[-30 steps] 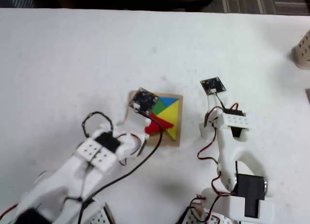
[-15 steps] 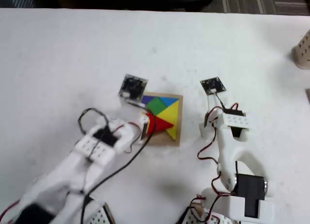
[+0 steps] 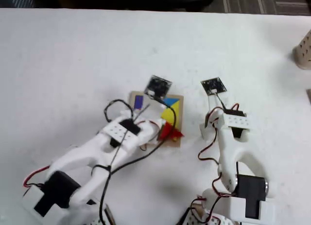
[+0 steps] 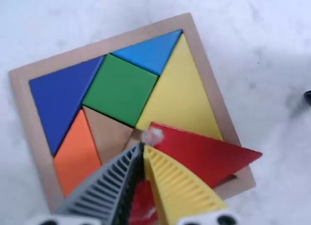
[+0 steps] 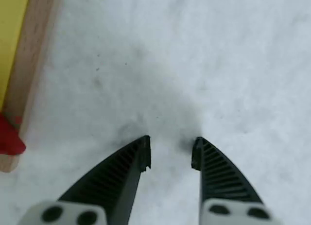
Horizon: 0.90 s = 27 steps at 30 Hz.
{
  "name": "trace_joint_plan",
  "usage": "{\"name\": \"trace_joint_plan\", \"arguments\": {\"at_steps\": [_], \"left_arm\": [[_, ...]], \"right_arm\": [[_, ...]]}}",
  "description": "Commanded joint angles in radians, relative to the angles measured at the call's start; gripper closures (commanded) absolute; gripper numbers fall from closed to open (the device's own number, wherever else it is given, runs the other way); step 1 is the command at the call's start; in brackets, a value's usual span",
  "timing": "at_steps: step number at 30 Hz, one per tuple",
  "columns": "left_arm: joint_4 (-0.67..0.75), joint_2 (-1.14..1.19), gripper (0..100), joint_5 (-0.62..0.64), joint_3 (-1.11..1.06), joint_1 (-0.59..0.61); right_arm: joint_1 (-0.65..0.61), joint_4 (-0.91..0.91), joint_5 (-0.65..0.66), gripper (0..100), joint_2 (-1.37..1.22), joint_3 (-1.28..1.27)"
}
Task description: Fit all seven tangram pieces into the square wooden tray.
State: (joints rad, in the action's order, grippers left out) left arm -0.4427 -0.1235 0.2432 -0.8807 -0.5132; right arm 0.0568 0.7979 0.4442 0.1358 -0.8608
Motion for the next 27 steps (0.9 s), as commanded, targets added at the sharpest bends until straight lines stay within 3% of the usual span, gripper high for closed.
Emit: {"name": "trace_joint_plan", "arguments": {"at_steps": [1,6,11,17,21,27], "left_arm": [[0.018,0.004,98,0.003,0.012,-0.044],[0.02,-0.027,98,0.003,0.014,-0.015],[0.012,-0.223,98,0.009,-0.012,0.013],[0.017,-0.456,98,0.005,-0.109,-0.11],[0.043,-0.403,98,0.009,-0.133,-0.232],[0.172,-0.186,98,0.011,-0.095,-0.248]], "right_arm": [[-0.005,0.01,0.015,86.1,0.03,-0.005],[-0.005,0.01,0.015,86.1,0.03,-0.005],[-0.007,0.01,0.015,86.1,0.03,-0.005],[-0.012,0.01,0.015,86.1,0.03,-0.005],[-0.012,0.01,0.015,86.1,0.03,-0.005],[-0.01,0.01,0.009,86.1,0.03,-0.005]]}}
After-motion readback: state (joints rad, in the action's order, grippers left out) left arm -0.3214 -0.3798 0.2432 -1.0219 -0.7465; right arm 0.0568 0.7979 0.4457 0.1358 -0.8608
